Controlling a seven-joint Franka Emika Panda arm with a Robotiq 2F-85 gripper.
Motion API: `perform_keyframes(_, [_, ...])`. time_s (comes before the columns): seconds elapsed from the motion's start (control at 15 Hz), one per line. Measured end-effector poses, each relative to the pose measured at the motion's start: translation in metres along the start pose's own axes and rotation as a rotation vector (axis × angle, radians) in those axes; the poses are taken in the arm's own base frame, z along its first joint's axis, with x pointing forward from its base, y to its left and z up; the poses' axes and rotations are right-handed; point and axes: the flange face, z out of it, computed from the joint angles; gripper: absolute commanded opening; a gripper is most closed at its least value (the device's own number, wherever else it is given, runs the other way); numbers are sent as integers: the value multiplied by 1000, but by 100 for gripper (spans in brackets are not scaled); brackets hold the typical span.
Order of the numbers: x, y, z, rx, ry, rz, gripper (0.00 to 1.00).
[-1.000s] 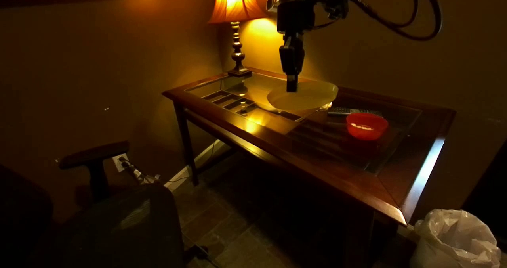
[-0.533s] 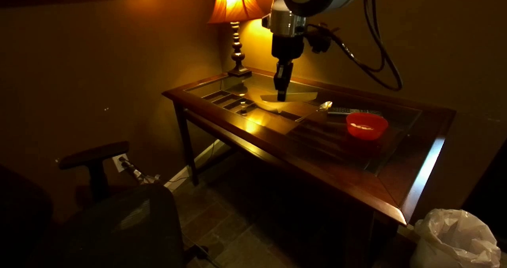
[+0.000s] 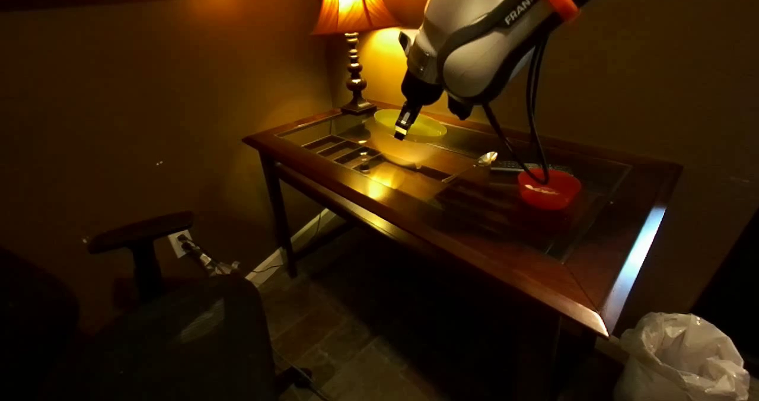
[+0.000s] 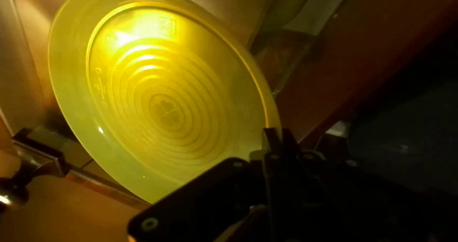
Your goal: Pour the contents of the yellow plate into the orange bowl
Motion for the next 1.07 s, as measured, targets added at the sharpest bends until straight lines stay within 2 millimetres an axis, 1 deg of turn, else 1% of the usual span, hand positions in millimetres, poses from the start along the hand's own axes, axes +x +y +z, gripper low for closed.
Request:
perform_keyframes(0.2, [-15,11,19,-114,106,-21,1])
perform_keyframes(0.4, [-24,14,28,-224,171,-52,1])
perform_keyframes(0.53, [-25,9,32,-269,170,-76,1])
perform_keyframes(0.67, [-24,-1,35,-283,158,-90,1])
perform_keyframes(0.87, [-24,-14,40,-274,121,-94,1])
perform_keyframes(1.07, [-27,-24,48,-249,42,-85,1])
